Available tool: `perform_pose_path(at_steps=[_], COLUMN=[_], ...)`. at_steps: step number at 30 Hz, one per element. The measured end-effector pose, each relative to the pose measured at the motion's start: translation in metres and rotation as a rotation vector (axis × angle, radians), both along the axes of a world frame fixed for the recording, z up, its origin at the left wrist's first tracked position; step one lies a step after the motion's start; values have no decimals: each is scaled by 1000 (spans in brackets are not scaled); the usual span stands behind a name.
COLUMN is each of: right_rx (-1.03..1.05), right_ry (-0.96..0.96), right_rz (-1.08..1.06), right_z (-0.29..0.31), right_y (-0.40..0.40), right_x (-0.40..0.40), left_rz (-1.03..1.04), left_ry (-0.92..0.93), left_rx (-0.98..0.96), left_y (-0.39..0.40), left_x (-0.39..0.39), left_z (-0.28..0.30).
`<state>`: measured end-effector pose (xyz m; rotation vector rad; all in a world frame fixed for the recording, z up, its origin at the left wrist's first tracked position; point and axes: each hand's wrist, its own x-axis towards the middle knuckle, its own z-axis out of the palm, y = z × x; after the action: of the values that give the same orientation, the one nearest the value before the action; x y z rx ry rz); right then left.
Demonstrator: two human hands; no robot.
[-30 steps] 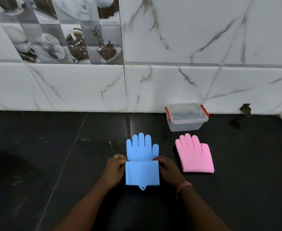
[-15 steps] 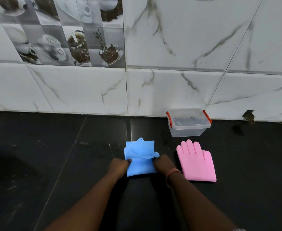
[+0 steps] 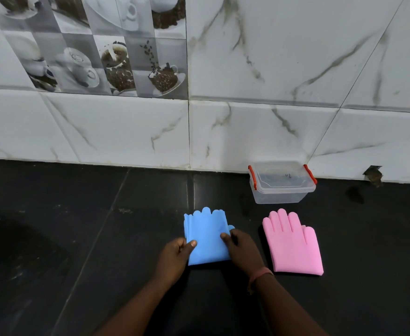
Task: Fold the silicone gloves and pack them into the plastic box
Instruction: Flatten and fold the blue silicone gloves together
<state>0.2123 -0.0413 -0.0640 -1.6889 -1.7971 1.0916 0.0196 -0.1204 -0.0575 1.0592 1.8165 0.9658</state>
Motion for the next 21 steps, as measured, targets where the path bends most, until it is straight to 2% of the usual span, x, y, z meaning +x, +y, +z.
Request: perform_pose_path(at_steps=[3, 6, 8, 12, 15, 18, 21], right_rx=[22, 38, 43, 54, 80, 133, 185], right_ry=[-48, -71, -93, -131, -171, -180, -216], right_rz=[6, -12, -32, -45, -84, -127, -173], right_z=[-6, -9, -13, -20, -22, -25, -26], right_y=[-3, 1, -1, -5, -9, -17, -24], right_x=[-3, -6, -5, -8, -10, -9, -11], left_rz=[65, 145, 151, 95, 84, 164, 270], left_ry=[64, -72, -94, 128, 296, 337, 340], left_rx=[-3, 26, -5, -157, -201, -162, -43], left_y=[1, -3, -5, 10, 11, 3, -2], left_x=[5, 7, 6, 2, 9, 19, 27], left_z=[-4, -12, -14, -14, -11, -11, -12])
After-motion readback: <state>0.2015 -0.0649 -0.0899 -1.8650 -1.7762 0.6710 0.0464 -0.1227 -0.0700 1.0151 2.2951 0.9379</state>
